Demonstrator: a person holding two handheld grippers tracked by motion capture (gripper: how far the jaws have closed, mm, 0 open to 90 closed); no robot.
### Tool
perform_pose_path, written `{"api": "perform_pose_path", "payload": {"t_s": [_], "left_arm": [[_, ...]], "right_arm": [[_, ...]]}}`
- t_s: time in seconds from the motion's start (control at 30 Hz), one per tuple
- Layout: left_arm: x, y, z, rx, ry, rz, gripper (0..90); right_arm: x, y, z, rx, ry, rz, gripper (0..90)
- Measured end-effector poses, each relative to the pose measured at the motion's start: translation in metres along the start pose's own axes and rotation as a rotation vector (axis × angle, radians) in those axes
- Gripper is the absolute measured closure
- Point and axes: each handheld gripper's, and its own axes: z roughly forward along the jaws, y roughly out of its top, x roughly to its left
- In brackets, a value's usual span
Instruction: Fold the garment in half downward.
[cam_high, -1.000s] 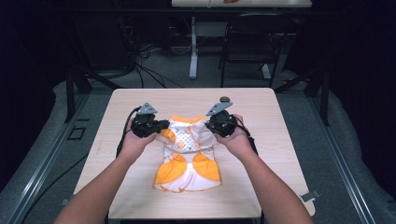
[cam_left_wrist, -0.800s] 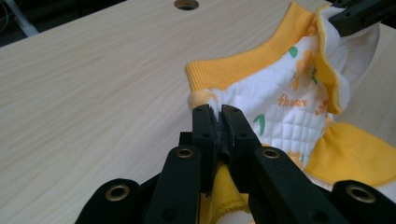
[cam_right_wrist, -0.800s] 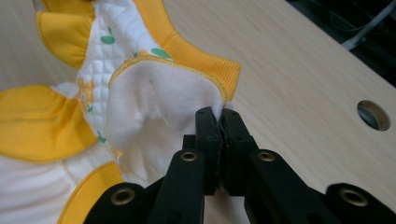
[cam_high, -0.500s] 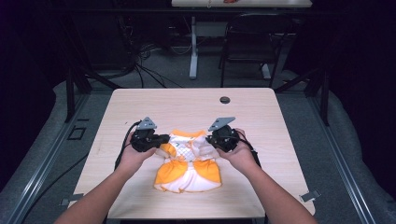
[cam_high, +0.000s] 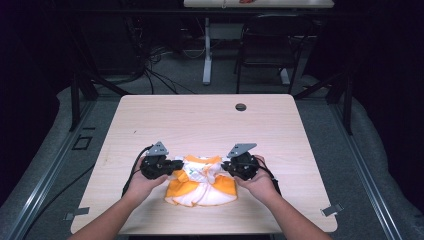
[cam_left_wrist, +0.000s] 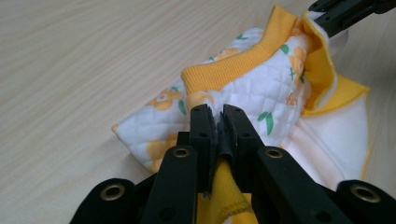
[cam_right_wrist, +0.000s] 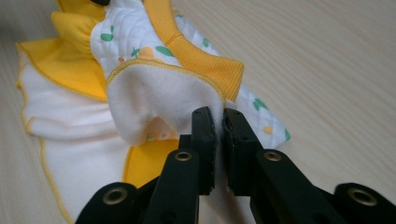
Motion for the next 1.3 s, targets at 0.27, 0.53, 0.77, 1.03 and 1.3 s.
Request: {"api": "perform_pose_path", "payload": {"t_s": [0.27, 0.53, 0.77, 1.03, 1.3], "left_arm": [[-0.008, -0.013, -0.010, 0.007, -0.036, -0.023, 71.0], [0.000, 0.013, -0.031, -0.048, 0.011, -0.075, 68.8], [0.003, 0.014, -0.008, 0.024, 0.039, -0.125, 85.3], [-0.012, 0.007, -0.010, 0.027, -0.025, -0.103, 89.4], [-0.032, -0.011, -0.019, 0.033, -0.073, -0.085, 89.5]], "right_arm": [[0.009, -0.013, -0.005, -0.020, 0.074, 0.058, 68.5], [0.002, 0.004, -0.033, -0.139, 0.093, 0.127, 67.3], [-0.004, 0.009, -0.009, -0.072, 0.006, 0.144, 80.5], [0.008, 0.006, -0.007, -0.064, 0.070, 0.131, 84.7], [0.035, -0.010, -0.016, -0.043, 0.140, 0.069, 86.4]]}}
